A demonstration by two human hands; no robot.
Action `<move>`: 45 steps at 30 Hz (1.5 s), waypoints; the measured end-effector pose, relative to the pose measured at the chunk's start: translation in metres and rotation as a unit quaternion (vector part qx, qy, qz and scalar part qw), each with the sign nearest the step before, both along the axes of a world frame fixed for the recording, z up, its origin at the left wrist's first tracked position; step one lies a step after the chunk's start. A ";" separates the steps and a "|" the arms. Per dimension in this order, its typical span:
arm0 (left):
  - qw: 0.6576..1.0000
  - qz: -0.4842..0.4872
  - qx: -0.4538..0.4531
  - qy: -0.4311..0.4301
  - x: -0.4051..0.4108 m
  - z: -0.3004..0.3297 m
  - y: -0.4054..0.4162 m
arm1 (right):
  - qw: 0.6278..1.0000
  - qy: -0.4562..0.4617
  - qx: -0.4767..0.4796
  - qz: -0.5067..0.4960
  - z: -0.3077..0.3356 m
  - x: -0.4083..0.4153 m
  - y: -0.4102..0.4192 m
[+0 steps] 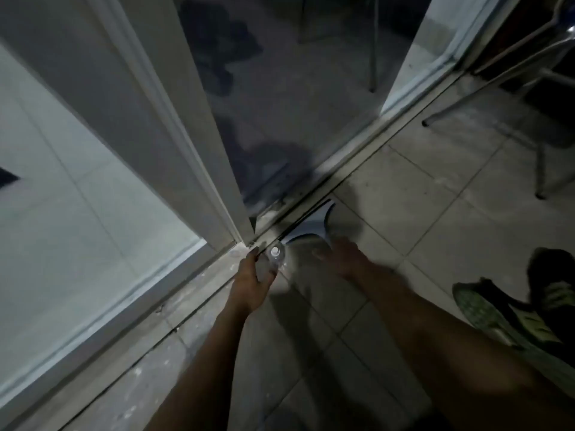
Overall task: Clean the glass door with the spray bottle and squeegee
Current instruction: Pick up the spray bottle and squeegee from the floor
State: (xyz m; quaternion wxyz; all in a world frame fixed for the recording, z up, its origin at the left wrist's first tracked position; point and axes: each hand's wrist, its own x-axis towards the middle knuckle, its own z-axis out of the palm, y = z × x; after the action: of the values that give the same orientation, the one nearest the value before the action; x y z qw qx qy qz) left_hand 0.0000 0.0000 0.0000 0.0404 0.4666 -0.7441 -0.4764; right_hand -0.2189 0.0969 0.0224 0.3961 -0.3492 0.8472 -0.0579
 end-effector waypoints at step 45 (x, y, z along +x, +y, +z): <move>0.976 0.104 0.000 0.194 -0.011 0.456 0.047 | 0.942 -0.089 -0.198 -0.256 0.402 0.043 0.037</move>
State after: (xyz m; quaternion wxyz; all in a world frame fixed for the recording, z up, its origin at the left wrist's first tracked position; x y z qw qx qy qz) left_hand -0.0114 0.0472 0.4558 0.2327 0.4400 -0.6696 -0.5512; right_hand -0.1755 0.1341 0.4244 0.3648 -0.1849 0.8407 -0.3550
